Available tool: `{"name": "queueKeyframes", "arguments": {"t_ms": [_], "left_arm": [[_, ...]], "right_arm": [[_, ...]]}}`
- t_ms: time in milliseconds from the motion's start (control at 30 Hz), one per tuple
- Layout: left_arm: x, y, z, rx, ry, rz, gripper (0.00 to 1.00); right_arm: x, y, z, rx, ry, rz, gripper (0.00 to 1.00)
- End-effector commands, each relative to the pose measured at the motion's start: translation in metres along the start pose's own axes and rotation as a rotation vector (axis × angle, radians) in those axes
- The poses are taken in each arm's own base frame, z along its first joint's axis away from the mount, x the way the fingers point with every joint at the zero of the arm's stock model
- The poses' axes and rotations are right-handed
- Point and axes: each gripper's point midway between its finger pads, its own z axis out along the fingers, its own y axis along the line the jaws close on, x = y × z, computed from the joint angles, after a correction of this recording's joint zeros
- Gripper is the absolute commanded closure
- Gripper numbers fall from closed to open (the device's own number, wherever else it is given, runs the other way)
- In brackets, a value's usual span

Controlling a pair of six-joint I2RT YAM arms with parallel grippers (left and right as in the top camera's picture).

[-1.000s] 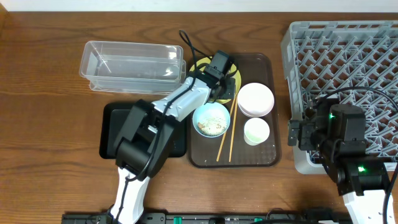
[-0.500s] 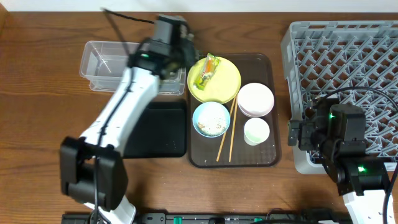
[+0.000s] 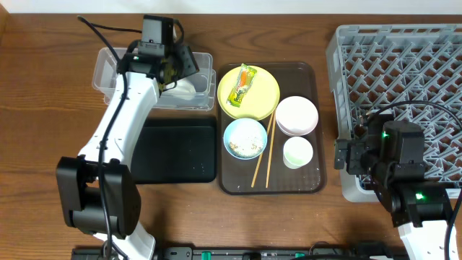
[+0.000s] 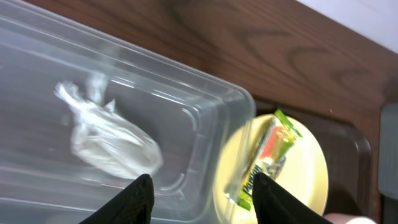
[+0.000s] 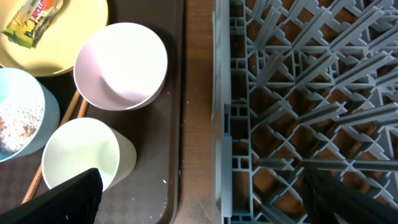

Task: Sort waste into correct bins and load items into the dishwasher rack
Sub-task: 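Carry the plastic bag left and drop it into the clear bin, then grasp the yellow snack wrapper on the plate with the left gripper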

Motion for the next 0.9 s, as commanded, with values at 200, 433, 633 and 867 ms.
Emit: {"name": "queueKeyframes", "arguments": {"t_ms": [200,433,633,867], "left_arm": [[0.069,-0.084,0.012,0.124,0.08,0.71,0.41],[0.095,-0.087,0.055,0.036,0.106,0.844,0.4],[0.112,-0.075,0.097,0.014,0.156,0.845,0.39],[0.134,-0.056,0.129,-0.015,0.229,0.845,0.39]], "right_arm": [[-0.008,0.003,-0.005,-0.01,-0.021,0.008,0.01],[-0.008,0.003,-0.005,-0.01,-0.021,0.008,0.01],[-0.007,0.003,-0.005,-0.009,-0.018,0.008,0.01],[-0.007,0.003,-0.005,-0.009,-0.015,0.008,0.01]]}}
